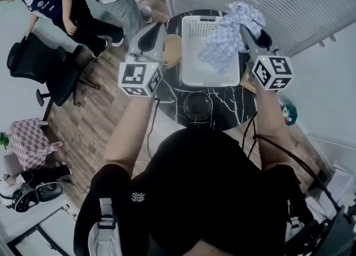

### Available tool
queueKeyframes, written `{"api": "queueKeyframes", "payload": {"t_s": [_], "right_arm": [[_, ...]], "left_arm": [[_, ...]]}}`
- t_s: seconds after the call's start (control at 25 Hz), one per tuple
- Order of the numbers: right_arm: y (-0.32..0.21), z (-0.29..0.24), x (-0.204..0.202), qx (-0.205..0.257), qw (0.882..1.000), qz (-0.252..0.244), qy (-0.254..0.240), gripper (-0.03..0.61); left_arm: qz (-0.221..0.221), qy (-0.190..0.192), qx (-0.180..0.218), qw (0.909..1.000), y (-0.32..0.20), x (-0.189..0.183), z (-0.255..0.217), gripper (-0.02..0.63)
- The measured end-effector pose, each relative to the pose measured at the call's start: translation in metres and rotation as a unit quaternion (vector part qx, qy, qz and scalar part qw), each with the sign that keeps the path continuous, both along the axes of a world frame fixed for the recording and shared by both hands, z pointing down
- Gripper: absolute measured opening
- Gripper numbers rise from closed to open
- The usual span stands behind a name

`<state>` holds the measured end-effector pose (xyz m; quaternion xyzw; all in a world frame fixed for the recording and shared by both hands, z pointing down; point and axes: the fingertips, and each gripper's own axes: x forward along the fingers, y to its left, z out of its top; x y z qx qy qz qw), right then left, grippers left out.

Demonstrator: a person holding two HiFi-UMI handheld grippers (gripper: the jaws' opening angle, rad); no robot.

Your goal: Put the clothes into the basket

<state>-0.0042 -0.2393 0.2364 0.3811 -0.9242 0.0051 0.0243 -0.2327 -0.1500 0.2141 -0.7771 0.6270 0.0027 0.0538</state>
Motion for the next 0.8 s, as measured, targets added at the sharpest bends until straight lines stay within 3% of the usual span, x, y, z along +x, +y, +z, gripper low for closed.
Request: {"api": "queueKeyframes", "payload": {"t_s": [0.44,0.8], "right_arm": [[-0.015,0.021,-0.04,-0.01,1.0,-0.025,-0.013,0.153],[-0.024,0.049,-0.063,-0.024,0.999,-0.036,-0.005,0.154]], "left_arm": [[-0.005,0.001,0.006,1.0,-0.029,-0.02,-0.016,0.006],[-0.004,0.012,-0.022,0.9997,-0.046,-0.027,0.02,0.006]]}}
